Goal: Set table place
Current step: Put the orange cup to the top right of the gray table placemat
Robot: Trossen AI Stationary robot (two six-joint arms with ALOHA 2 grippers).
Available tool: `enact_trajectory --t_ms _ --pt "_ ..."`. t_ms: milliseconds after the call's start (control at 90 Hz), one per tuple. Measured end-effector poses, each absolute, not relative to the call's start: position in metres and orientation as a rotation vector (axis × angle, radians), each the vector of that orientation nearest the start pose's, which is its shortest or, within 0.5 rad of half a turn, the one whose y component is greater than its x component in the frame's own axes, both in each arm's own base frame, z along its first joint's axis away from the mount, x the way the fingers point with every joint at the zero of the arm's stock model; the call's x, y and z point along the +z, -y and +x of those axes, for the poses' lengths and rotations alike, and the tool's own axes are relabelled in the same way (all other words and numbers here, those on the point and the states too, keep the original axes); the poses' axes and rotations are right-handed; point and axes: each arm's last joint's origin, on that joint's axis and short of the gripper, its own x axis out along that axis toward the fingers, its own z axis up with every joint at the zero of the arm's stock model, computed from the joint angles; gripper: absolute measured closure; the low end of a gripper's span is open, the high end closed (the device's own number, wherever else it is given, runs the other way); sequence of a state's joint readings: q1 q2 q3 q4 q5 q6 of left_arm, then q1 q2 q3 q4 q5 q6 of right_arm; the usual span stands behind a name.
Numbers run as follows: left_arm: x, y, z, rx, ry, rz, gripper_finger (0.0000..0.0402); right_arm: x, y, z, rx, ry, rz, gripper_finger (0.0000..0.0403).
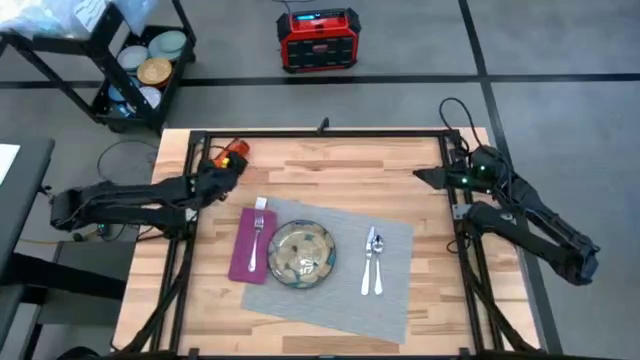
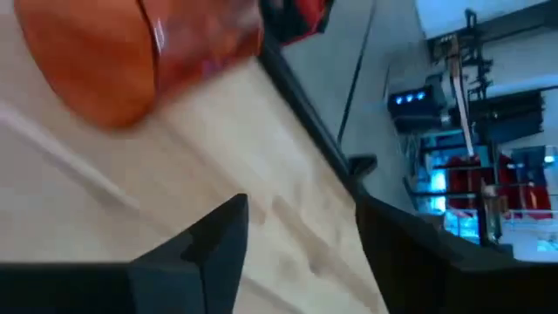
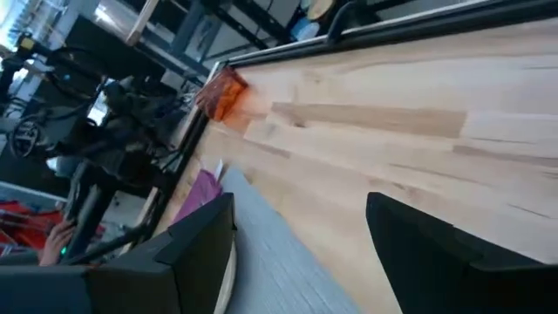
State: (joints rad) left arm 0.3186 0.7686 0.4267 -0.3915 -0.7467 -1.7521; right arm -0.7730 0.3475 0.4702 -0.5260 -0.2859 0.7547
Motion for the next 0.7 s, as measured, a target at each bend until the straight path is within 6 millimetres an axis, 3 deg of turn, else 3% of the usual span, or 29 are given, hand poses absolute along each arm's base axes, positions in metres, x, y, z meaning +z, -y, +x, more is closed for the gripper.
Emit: enact_trajectory --t_ms 267,700 --pt "0.196 -0.071 0.114 1.510 0.296 -1.292 0.0193 0.243 0.068 0.074 -0.651 -0.168 0.938 0.0154" --pt "0.179 -0.101 0.120 1.652 0.134 -1.187 0.0194 0.241 0.078 0.082 -0.667 -0.180 0.942 0.0154"
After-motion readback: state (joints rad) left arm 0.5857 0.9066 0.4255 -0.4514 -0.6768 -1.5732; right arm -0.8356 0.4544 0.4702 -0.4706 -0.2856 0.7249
